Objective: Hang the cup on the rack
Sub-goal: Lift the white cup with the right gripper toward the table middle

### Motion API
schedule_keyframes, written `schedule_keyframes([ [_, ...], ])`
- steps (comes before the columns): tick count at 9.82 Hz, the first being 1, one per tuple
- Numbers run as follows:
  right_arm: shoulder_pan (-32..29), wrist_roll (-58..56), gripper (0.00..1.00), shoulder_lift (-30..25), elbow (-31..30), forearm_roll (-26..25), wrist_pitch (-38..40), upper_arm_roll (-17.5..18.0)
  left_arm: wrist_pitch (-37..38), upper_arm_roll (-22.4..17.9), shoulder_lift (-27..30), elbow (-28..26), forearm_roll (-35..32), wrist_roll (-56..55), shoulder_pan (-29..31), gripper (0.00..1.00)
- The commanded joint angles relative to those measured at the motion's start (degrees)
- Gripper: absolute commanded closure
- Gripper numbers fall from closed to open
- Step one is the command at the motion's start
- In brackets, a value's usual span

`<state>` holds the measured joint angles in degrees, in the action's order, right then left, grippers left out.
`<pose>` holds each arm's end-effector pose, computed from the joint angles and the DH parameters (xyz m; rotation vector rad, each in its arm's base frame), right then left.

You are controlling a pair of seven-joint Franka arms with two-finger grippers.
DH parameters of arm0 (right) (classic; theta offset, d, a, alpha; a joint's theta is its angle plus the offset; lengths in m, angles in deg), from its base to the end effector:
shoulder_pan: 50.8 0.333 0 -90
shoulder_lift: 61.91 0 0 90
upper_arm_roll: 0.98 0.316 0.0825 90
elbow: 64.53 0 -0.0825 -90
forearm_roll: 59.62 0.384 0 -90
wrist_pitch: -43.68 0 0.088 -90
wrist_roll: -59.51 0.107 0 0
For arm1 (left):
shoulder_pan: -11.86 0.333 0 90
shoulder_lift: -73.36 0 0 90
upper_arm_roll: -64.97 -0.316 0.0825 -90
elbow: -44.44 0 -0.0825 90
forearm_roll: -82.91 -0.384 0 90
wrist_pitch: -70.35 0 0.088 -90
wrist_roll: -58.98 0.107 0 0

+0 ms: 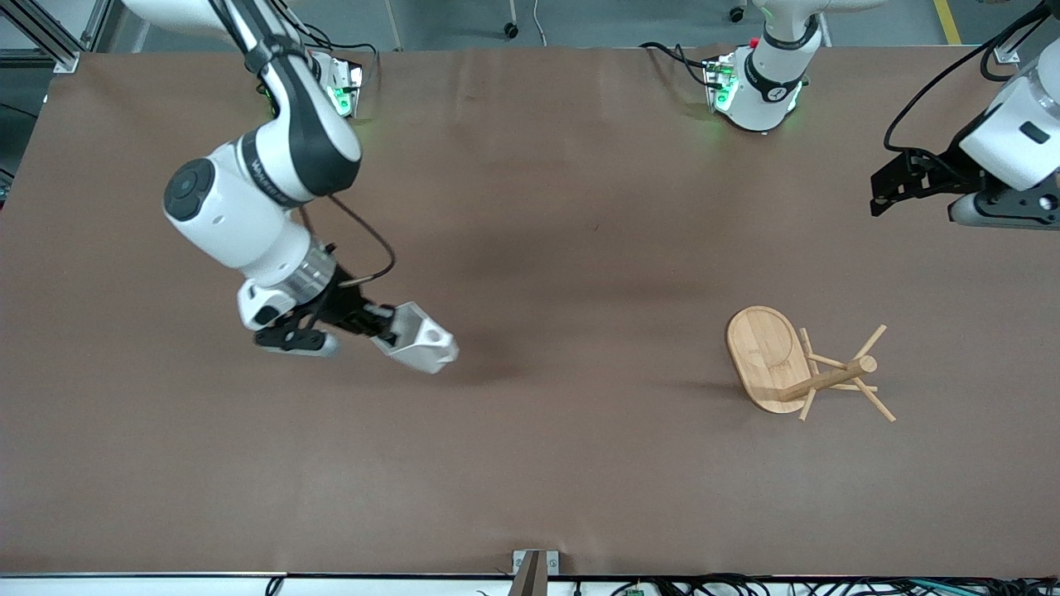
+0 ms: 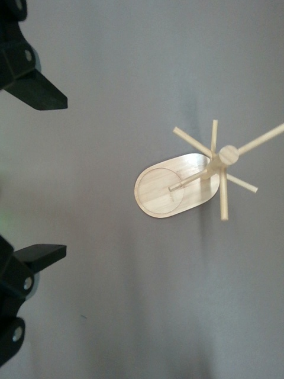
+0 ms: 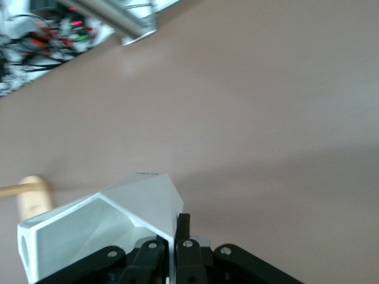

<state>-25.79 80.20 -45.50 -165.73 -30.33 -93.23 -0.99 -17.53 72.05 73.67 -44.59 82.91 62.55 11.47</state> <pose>0.6016 0.2853 0.4371 -2.6130 0.3191 -0.1944 0.5446 -0.0716 0.6322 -3.1258 0.3021 0.0230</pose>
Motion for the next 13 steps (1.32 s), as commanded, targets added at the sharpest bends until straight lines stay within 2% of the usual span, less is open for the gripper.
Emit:
schedule_keyframes([
  [1,2.0,-0.2,1.0,1.0,2.7,12.7,0.8,-0.5,1.0,1.3,-0.5,-0.6,0.8,10.7,-0.1,0.0],
  [3,4.7,-3.3,1.0,1.1,4.1,20.2,0.9,-0.4,1.7,2.8,-0.2,-0.8,4.2,19.9,-0.1,0.0],
  [6,7.8,-14.2,1.0,1.3,4.6,36.1,3.3,0.4,1.5,3.4,-0.7,-0.8,11.1,36.3,-0.8,0.0],
  [8,7.7,-26.1,1.0,2.1,4.7,48.4,11.6,0.4,0.7,8.2,-0.8,-0.9,11.1,37.9,-1.8,0.0],
  [9,7.8,-29.8,1.0,2.7,4.7,53.2,12.5,0.4,-0.3,10.9,-0.4,-1.3,11.1,38.3,-1.8,0.0],
  [11,7.2,-31.1,1.0,2.8,6.1,57.2,16.0,0.4,-1.8,15.4,-0.2,-2.2,11.1,41.8,-1.7,0.0],
  [13,7.2,-31.1,1.0,4.8,8.9,59.5,17.1,0.4,-6.6,19.3,1.3,-4.4,11.2,43.5,-1.7,0.0],
])
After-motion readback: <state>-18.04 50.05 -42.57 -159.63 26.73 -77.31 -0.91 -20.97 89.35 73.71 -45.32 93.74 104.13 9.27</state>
